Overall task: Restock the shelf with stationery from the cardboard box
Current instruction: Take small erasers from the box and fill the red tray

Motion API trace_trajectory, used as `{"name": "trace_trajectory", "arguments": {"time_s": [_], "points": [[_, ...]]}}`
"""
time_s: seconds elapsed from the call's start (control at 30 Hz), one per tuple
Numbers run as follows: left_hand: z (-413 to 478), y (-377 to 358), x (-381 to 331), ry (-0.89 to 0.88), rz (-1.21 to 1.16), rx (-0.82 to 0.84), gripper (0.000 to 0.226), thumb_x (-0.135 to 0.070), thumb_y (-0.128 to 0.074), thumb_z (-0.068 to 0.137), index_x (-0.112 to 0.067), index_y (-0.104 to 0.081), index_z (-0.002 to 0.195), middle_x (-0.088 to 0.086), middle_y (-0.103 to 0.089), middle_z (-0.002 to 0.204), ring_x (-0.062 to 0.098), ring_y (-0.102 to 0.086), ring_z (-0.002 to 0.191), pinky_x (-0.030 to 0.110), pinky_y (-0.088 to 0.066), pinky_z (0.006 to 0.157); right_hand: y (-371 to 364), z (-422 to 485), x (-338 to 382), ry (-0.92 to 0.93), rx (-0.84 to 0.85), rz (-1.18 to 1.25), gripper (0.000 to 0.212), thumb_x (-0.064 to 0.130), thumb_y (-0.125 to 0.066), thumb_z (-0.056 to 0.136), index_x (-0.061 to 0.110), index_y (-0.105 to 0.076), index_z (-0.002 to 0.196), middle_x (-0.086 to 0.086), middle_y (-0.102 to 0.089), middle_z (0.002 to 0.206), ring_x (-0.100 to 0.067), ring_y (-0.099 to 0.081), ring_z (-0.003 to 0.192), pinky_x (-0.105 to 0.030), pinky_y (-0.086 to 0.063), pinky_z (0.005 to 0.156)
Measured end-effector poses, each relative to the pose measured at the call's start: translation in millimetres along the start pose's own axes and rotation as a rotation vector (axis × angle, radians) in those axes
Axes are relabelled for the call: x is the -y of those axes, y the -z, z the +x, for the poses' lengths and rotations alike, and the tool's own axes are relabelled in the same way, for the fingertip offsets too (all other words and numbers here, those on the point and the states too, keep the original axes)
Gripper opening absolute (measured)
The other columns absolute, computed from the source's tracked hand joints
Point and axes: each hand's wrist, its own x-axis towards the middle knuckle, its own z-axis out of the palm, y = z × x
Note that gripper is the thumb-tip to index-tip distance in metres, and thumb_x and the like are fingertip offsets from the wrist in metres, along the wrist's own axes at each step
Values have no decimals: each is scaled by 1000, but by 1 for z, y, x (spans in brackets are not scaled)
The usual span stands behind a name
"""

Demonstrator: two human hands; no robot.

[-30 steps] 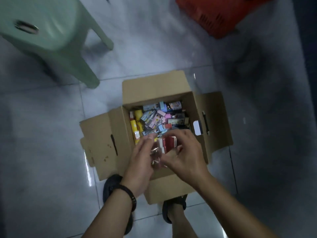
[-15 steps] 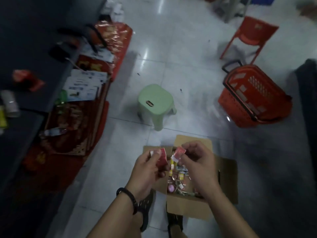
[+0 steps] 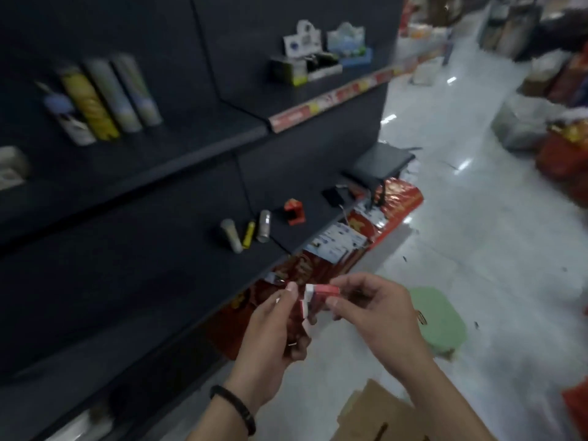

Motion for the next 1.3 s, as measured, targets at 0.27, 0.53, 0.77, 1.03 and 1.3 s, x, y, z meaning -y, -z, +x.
{"name": "trace_trajectory", "arguments": {"time_s": [0.27,0.53,0.77,1.03,1.3], "points": [[-31,164,-134,-288,-101,-17,23,-39,-72,88,-19,-64,80,5,-61,69,13,-50,52,25,-38,50,-199,42,82,383,198,-109,12,9,-94,73,15,-85,79,7,-80,92,-11,-77,87,-17,-56,72],[-26,264,-206,-457,-237,-75,14,-25,-67,100,-12,-65,101,17,-67,88,20,-57,67,29,-48,57,-328,83,122,331,269,-17,15,8,-90,82,19,-84,91,1,-81,87,-17,-79,83,-31,-64,76],[15,314,-250,-556,-289,-261,18,-23,-69,98,-7,-64,105,16,-67,86,21,-60,67,33,-52,61,-401,141,136,321,386,-66,13,13,-92,80,21,-83,85,2,-81,82,-17,-79,79,-41,-65,78],[66,385,-300,-753,-30,-555,19,-31,-73,91,-14,-64,93,17,-70,78,26,-57,59,34,-44,52,-480,241,147,543,607,-226,20,16,-90,82,32,-82,93,14,-79,87,-10,-76,81,-34,-63,73],[83,522,-340,-718,765,-998,8,-34,-72,98,-32,-66,93,-20,-72,86,-3,-67,78,14,-48,65,-590,335,161,701,728,-415,14,23,-85,89,32,-82,100,23,-77,93,6,-71,91,-17,-57,81]]}}
